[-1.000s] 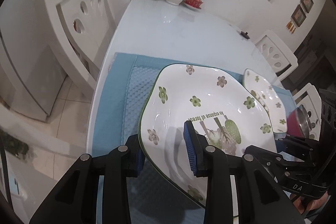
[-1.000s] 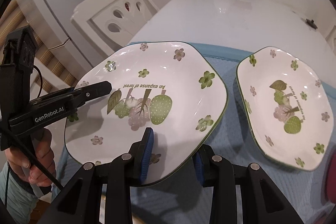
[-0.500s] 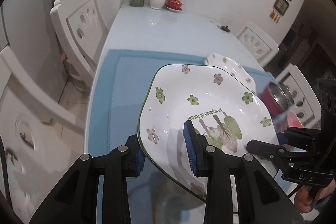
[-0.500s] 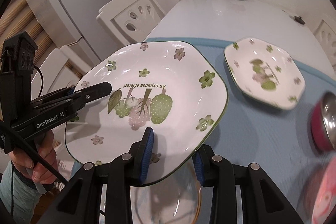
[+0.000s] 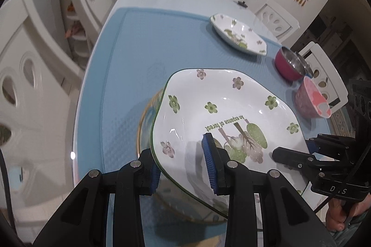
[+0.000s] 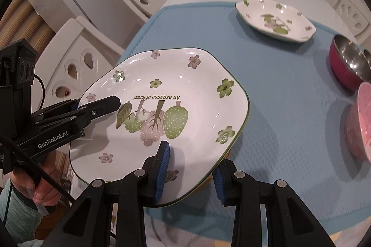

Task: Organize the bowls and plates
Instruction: 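Lift the hexagonal plate with both grippers and carry it over the Sunflower plate, then lower the hexagonal plate onto the Sunflower plate and open both grippers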

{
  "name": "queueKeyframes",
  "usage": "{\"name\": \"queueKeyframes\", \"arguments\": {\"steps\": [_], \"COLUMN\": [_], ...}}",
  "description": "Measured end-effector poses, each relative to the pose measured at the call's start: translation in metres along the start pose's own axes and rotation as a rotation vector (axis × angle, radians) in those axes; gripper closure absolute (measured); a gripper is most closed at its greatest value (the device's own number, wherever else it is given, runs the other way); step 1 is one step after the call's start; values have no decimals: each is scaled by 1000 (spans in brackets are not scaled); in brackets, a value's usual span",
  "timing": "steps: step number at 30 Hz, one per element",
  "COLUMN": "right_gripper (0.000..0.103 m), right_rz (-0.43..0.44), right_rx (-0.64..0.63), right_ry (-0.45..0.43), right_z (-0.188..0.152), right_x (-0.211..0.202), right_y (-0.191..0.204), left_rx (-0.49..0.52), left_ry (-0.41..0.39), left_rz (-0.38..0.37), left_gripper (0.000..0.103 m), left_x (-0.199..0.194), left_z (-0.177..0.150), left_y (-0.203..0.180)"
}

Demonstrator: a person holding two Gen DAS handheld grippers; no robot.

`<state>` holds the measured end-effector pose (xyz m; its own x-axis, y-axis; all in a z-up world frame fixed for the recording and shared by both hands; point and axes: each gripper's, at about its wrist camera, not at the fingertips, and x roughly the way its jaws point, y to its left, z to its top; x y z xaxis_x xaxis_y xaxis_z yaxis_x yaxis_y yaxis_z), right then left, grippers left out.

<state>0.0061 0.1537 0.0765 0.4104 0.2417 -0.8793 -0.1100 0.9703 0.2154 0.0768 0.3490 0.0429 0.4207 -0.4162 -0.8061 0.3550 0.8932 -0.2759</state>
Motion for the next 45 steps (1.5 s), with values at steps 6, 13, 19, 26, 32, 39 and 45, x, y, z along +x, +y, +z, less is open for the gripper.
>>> {"name": "queueKeyframes", "arguments": {"steps": [6,13,19,26,32,39,45], "right_gripper": [70,69,69,68,68,68,68], "right_rz": [4,-9,-10,-64,-69,-10,32], "right_rx": [14,-17,-9,-8,-37,-17,5], "right_ry": [48,55,72,130,130,146,133], "right_z": [-14,-17,-16,-14,-19,-23,-25], "right_x": [10,17,17,19,16,13,7], "right_y": [-4,-6,-4,2,9,8,5], "left_rx": [-20,-69,-87,-140,-106,-73,-63], "left_ry": [36,48,56,58,72,5,-19], "left_rz": [10,18,39,45,75,153,177], "left_gripper": [74,74,74,73,71,66,66], "left_x": [11,18,18,17,17,-9,-19], "left_z": [-16,-20,-16,-7,-3,10,16], "left_y": [-1,4,7,15,10,12,19]}}
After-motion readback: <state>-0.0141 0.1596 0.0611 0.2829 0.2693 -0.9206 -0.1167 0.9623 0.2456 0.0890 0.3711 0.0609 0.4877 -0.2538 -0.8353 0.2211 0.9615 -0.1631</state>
